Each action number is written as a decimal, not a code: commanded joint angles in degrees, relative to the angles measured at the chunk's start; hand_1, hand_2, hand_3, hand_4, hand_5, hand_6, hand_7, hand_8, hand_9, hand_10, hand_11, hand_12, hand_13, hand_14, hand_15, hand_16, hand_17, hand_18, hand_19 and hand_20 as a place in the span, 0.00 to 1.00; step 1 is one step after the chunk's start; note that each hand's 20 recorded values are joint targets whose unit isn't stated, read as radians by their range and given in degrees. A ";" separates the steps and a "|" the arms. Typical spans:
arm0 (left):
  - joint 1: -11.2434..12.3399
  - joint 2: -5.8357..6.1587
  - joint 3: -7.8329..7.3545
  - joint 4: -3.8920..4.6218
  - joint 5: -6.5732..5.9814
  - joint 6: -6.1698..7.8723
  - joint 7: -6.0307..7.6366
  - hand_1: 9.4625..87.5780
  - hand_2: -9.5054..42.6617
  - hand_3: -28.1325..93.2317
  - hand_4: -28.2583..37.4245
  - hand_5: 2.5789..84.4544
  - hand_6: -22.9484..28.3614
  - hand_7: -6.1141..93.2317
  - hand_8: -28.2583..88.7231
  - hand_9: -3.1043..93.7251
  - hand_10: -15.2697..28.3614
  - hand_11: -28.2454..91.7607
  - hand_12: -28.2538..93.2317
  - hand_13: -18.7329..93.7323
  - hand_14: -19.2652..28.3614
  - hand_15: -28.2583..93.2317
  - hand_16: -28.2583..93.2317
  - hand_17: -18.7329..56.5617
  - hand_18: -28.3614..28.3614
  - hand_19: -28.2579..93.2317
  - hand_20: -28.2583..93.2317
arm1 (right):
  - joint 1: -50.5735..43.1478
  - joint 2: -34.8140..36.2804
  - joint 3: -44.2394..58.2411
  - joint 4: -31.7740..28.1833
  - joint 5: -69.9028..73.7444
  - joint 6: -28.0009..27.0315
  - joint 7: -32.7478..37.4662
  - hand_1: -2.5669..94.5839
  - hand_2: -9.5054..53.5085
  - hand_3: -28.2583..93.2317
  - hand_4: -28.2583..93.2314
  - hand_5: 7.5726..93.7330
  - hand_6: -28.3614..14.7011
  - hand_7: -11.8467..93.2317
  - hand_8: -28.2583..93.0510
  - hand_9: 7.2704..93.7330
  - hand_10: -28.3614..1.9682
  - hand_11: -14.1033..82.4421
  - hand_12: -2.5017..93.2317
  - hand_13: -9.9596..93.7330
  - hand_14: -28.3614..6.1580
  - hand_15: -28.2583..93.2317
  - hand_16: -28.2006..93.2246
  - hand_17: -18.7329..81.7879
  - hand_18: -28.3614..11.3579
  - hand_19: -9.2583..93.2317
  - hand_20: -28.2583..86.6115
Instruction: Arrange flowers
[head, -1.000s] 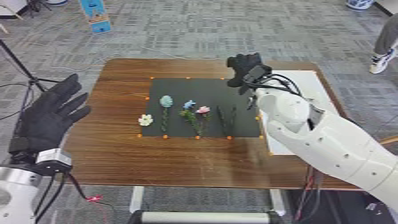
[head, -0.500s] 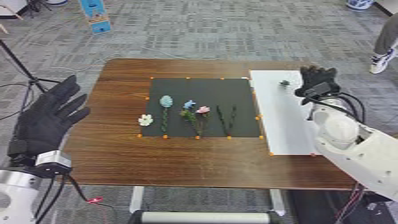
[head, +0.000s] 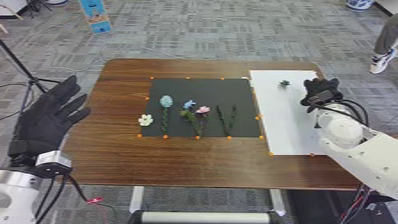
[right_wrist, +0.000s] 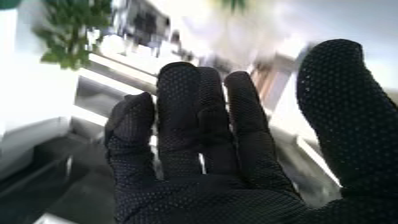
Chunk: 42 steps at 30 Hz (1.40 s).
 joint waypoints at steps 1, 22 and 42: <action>0.36 -0.20 -0.10 -0.45 0.23 0.30 -0.10 0.17 0.01 0.78 0.00 0.26 0.48 0.22 0.16 0.22 0.55 0.33 0.38 0.29 0.68 0.32 0.27 0.10 0.83 0.53 0.30 | 1.40 -0.52 -1.55 1.61 -1.77 0.75 2.12 0.38 0.00 0.92 0.00 0.39 0.61 0.38 0.12 0.42 0.59 0.38 0.24 0.52 0.50 0.88 0.45 0.44 0.21 0.88 0.76; 0.91 -0.21 -0.58 -0.70 -0.12 0.32 0.14 0.17 0.01 0.78 0.00 0.26 0.48 0.23 0.16 0.22 0.54 0.33 0.38 0.29 0.68 0.32 0.27 0.10 0.83 0.53 0.30 | 6.46 -2.97 -7.20 -5.31 -1.57 19.46 -3.17 0.58 0.00 0.92 0.02 0.71 0.68 0.61 0.30 0.79 0.64 0.48 0.64 0.74 0.63 0.81 0.62 0.59 0.23 0.95 0.72; 0.10 0.64 -0.20 -0.25 -0.29 -0.10 -0.40 0.17 0.01 0.78 0.00 0.26 0.47 0.23 0.15 0.23 0.54 0.33 0.38 0.30 0.67 0.31 0.27 0.10 0.83 0.53 0.30 | 7.96 -13.78 -10.37 -7.24 6.77 16.12 -16.65 0.58 0.00 0.91 0.00 0.71 0.70 0.62 0.29 0.80 0.70 0.46 0.62 0.74 0.65 0.83 0.62 0.59 0.25 0.96 0.73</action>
